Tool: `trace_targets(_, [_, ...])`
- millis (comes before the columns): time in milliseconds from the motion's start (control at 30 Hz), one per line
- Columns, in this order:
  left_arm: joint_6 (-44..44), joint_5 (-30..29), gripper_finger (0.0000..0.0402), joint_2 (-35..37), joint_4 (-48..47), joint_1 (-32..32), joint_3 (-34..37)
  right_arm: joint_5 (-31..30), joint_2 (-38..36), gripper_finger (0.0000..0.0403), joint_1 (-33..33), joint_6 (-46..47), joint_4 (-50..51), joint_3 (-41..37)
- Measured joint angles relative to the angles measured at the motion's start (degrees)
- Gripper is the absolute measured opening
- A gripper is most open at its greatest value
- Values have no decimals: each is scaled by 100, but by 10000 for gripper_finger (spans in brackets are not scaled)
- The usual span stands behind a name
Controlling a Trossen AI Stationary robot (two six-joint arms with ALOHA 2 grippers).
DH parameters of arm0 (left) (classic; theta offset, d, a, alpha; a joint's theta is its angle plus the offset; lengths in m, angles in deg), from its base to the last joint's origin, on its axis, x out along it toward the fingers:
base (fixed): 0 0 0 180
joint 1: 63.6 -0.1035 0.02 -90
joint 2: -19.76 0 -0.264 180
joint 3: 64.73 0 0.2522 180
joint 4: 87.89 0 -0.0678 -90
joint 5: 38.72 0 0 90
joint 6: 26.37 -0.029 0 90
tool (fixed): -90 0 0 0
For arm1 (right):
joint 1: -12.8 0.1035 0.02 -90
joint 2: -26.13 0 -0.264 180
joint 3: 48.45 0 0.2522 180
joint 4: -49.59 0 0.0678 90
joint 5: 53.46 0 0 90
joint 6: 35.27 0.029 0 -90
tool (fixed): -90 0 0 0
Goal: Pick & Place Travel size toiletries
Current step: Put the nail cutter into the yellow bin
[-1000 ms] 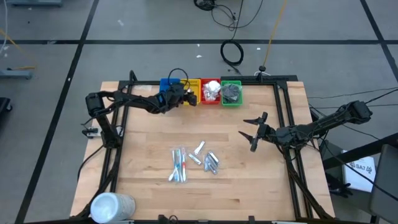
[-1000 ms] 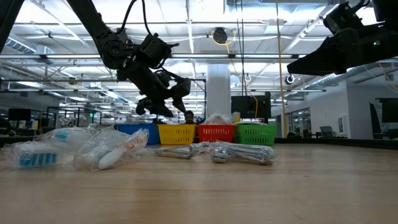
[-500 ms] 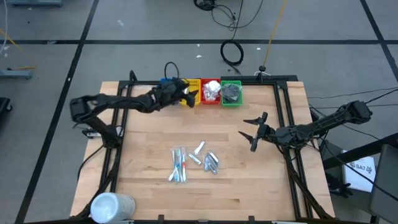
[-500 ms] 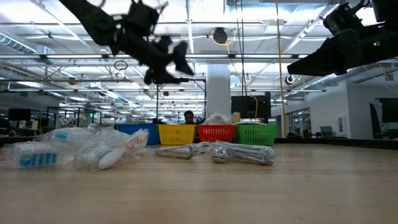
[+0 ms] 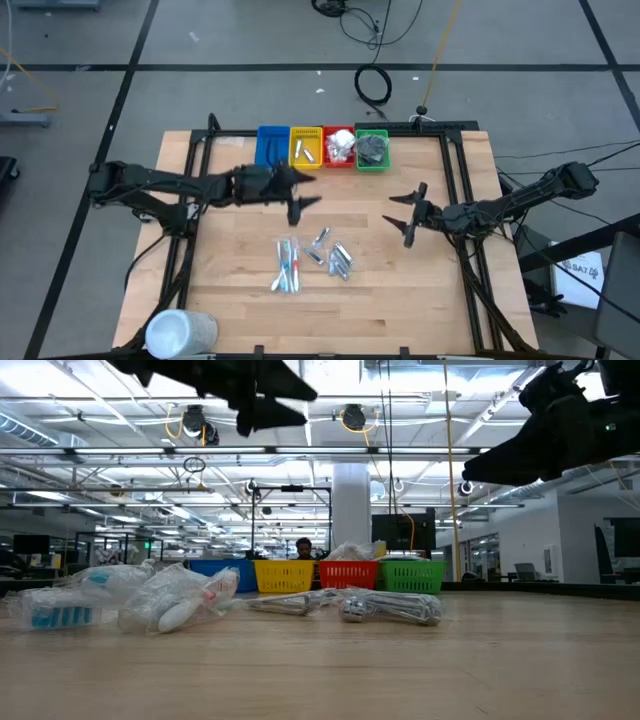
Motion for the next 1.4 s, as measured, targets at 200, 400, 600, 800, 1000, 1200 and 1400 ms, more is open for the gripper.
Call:
trace_targets(200, [-697, -111, 269, 0, 161, 857, 0, 717, 470, 258, 8, 895, -83, 0])
trace_targets(400, [-910, -100, 269, 0, 221, 1061, 2, 1112, 1907, 258, 174, 1545, -173, 472])
trace_targets(600, [-934, -11, 269, 2, 470, 922, 140, 1423, 3728, 258, 424, 1593, -19, 1782])
trace_targets(800, [-447, -33, 269, 0, 932, 592, 556, 1360, 5111, 258, 503, 1591, 556, 2818])
trace_targets(1000, [-202, -23, 269, 2, 943, 492, 560, 1087, 5689, 258, 440, 1859, 558, 3003])
trace_targets(1200, [-206, -19, 269, 2, 942, 497, 560, 1189, 5871, 258, 392, 2000, 751, 3007])
trace_targets(1400, [-202, -19, 269, 2, 929, 497, 560, 749, 5637, 258, 336, 1991, 1524, 3012])
